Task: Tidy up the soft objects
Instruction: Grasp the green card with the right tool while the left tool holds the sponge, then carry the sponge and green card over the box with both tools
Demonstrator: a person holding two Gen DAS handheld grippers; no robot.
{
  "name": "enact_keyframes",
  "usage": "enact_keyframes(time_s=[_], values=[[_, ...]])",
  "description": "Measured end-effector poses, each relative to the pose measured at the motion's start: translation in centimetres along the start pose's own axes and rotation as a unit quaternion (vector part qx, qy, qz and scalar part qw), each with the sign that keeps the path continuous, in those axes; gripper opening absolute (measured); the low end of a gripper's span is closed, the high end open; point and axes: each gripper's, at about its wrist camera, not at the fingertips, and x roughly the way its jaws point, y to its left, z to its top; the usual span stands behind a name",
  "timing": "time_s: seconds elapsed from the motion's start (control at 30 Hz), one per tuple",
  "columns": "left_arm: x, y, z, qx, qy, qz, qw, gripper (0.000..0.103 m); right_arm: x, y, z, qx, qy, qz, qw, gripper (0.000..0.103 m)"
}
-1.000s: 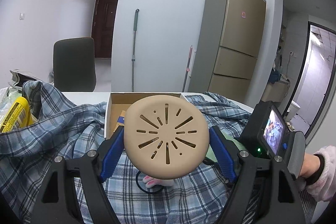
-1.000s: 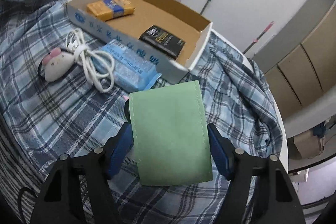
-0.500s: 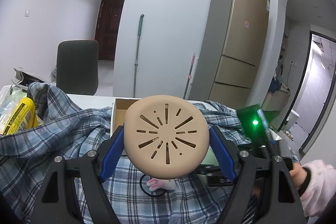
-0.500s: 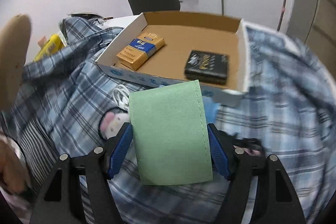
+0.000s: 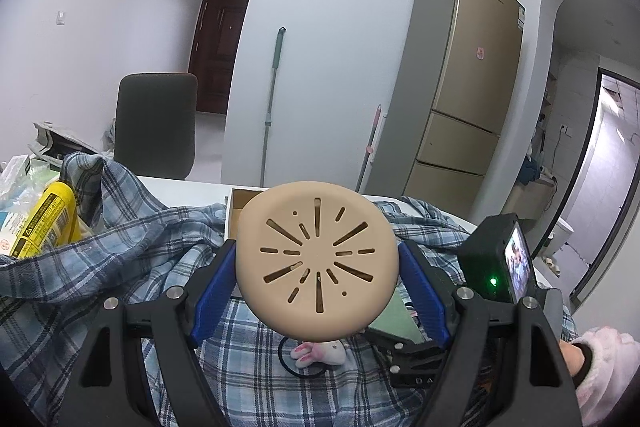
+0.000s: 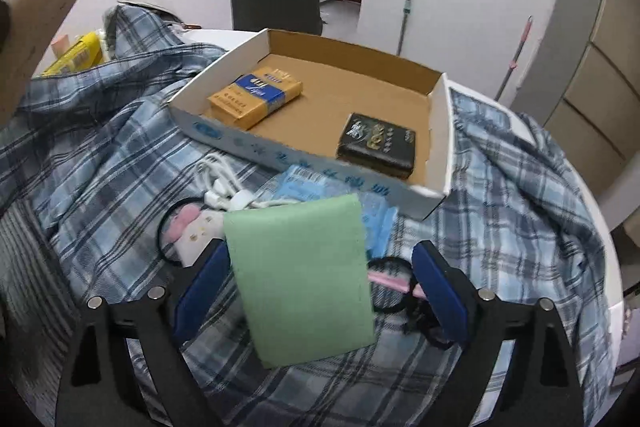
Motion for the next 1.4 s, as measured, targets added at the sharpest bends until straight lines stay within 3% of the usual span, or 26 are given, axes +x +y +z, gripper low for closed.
enact_keyframes(time_s=[0.2, 0.37, 0.43, 0.63, 0.77, 1.0, 1.4], values=[[0.1, -0.5, -0.1, 0.011, 0.0, -0.002, 0.9999, 0.081, 0.0, -0.5, -0.9, -0.04, 0.022, 0.06, 0.997, 0.092], [0.5, -0.6, -0.2, 0.016, 0.003, -0.001, 0.9999, 0.081, 0.0, -1.0, -1.2, -0.074, 0.02, 0.083, 0.994, 0.091], [0.8, -0.7, -0.3, 0.02, 0.007, 0.0, 0.9998, 0.081, 0.0, -1.1, -1.2, -0.077, 0.021, 0.096, 0.992, 0.086], [1.2, -1.0, -0.6, 0.027, 0.015, -0.002, 0.9995, 0.081, 0.9, -0.7, -1.0, -0.086, 0.037, 0.098, 0.991, 0.071], [1.1, -1.0, -0.5, 0.028, 0.012, -0.003, 0.9995, 0.081, 0.8, -0.9, -1.0, -0.074, 0.032, 0.093, 0.992, 0.07], [0.0, -1.7, -0.2, 0.05, -0.013, 0.011, 0.9986, 0.081, -1.8, -1.0, -0.6, -0.047, -0.004, 0.077, 0.996, 0.07], [-3.1, -4.1, 3.0, 0.093, -0.078, 0.037, 0.9919, 0.081, -9.1, -1.6, 2.5, 0.008, -0.122, 0.054, 0.991, 0.07]])
